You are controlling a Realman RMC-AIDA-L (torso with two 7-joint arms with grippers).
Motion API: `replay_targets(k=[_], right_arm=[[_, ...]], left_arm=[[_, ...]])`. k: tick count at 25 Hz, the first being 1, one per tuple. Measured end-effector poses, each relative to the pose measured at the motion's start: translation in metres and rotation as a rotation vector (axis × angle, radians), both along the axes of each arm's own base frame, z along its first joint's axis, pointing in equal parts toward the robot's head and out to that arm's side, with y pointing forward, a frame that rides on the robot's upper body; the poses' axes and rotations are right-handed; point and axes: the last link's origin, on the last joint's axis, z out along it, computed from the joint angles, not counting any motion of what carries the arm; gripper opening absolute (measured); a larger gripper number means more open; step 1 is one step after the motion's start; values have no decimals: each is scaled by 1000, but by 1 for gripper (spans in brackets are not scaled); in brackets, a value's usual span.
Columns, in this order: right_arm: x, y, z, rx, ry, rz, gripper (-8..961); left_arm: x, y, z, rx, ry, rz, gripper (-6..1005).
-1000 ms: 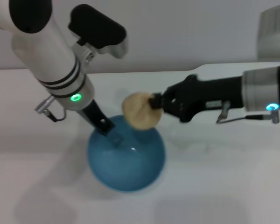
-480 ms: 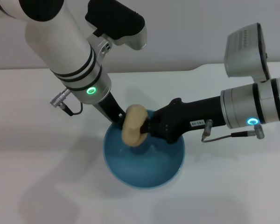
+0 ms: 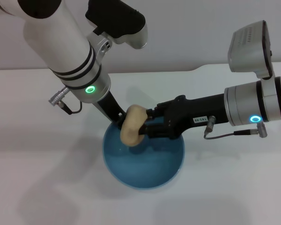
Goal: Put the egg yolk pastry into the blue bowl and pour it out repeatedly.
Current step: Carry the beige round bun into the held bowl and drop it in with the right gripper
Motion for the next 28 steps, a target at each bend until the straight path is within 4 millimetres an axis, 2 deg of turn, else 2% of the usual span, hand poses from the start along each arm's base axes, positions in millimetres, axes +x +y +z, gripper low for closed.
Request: replay_targets(k=[3,9,15,23,28], right_arm=[[0,0,0,-1,0,1,323],[0,-1,0,-9,3,-13,504],[3,-3,-2,-25,-2,-37,503],[21,-10,-4,-57,-64,-123,504],[22,-11,-2,-59,-55,-129,504]], left_arm=[[0,0,0,-6,3,-4,12],[0,-1,0,-8,5,-5,13],[2,1,1,-4,4,-10,13],[5,5,3,8,5,-13,12],[7,6,3,6,10,-13,13]])
